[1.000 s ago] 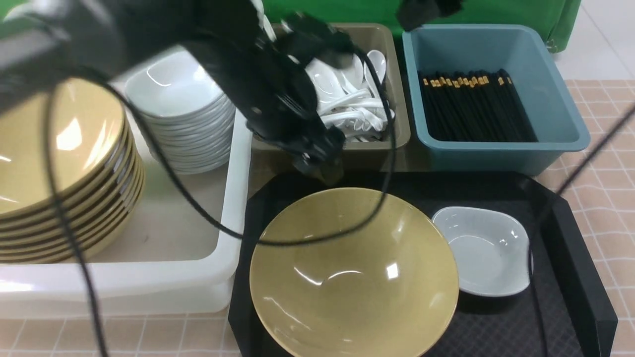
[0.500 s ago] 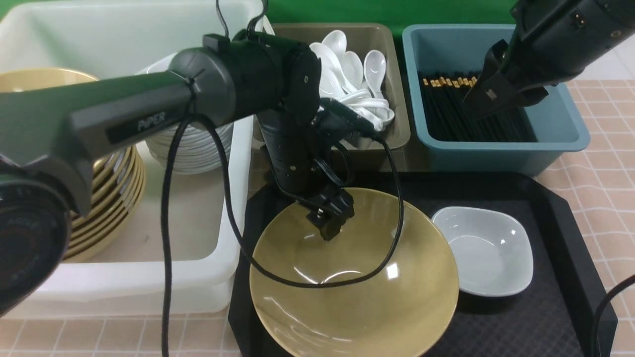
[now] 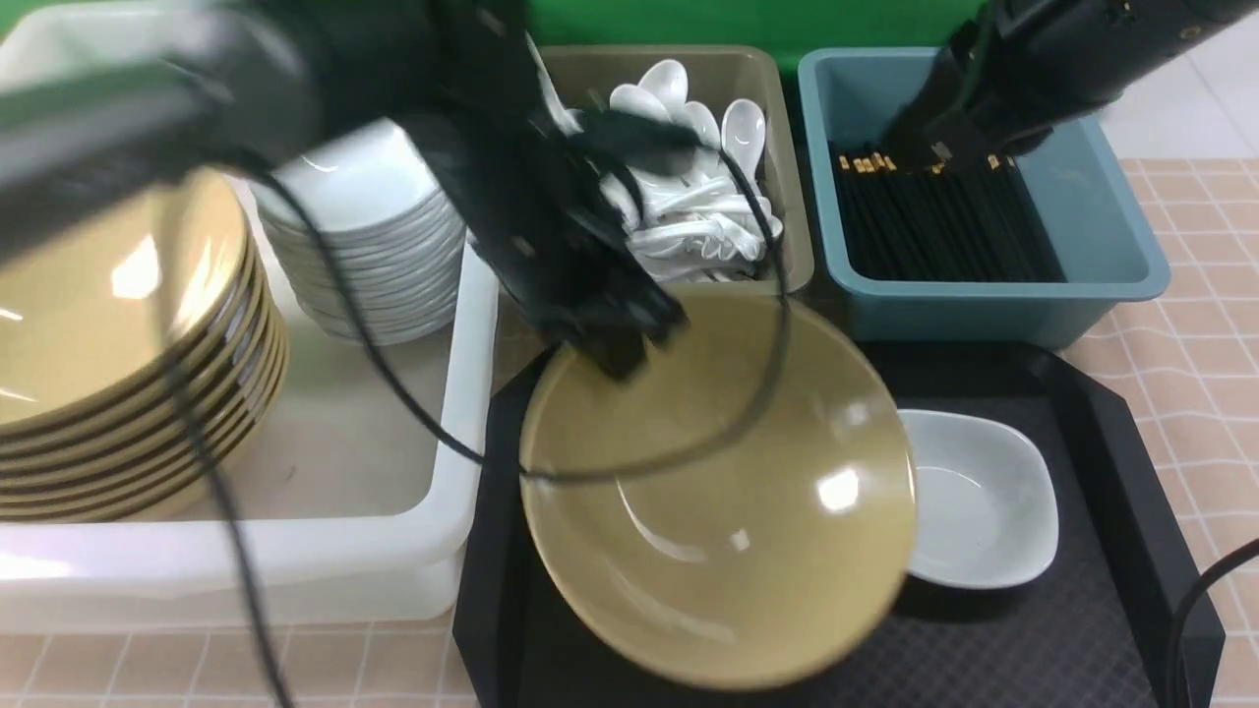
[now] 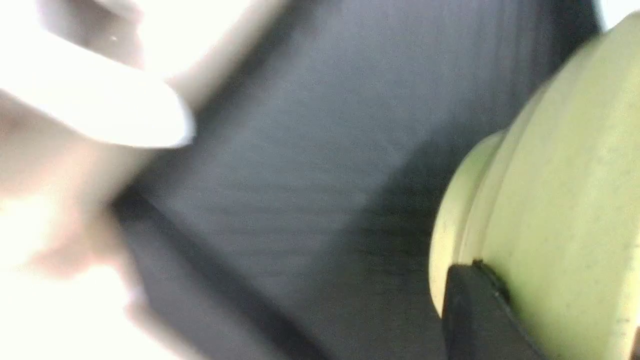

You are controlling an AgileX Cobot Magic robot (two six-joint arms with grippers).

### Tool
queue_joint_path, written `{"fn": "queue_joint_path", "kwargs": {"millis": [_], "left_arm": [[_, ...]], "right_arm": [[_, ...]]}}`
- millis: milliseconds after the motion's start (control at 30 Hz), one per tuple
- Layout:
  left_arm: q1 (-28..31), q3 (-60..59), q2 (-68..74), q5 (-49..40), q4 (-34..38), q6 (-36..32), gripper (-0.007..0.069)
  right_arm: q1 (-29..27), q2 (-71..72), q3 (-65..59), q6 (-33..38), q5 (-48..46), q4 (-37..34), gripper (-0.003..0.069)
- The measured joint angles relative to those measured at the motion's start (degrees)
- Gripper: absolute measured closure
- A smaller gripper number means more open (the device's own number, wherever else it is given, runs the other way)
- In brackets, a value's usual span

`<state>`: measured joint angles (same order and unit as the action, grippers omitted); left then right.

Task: On brown table put chopsticks spoon bowls plates into blue grey white boxes.
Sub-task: 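Place the tan bowl onto the bowl stack in the left bin with the left gripper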

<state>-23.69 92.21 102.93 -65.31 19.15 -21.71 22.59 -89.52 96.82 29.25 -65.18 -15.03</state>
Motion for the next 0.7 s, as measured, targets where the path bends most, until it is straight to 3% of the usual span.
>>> {"fn": "queue_joint_path", "kwargs": {"millis": [100, 200, 367, 467, 567, 700], "left_arm": [[6.4, -0.5, -7.0, 0.0, 5.4, -1.6, 0.0618], [19.1, -3.8, -18.2, -0.8, 12.0, -2.8, 0.0618], [39.9, -11.0, -29.7, -1.1, 12.2, -2.1, 0.0618], [55.4, -15.4, -33.4, 0.3, 12.2, -0.9, 0.0618], [62.4, -17.9, -32.9, 2.4, 12.7, -0.4, 0.0618], [63.8, -19.1, -29.4, 4.4, 12.5, -0.4, 0.0617]], "right_arm": [[2.6, 0.0, 2.4, 1.2, 0.2, -0.4, 0.0611], [6.0, 0.0, 5.0, 2.5, 1.2, -0.6, 0.0621], [7.8, -0.1, 5.3, 2.8, 2.2, -0.8, 0.0622], [7.9, -0.4, 5.3, 2.9, 2.6, -0.8, 0.0622], [7.9, -0.7, 5.3, 2.9, 2.7, -0.8, 0.0622], [7.9, -0.7, 5.3, 2.9, 2.7, -0.7, 0.0622]]}}
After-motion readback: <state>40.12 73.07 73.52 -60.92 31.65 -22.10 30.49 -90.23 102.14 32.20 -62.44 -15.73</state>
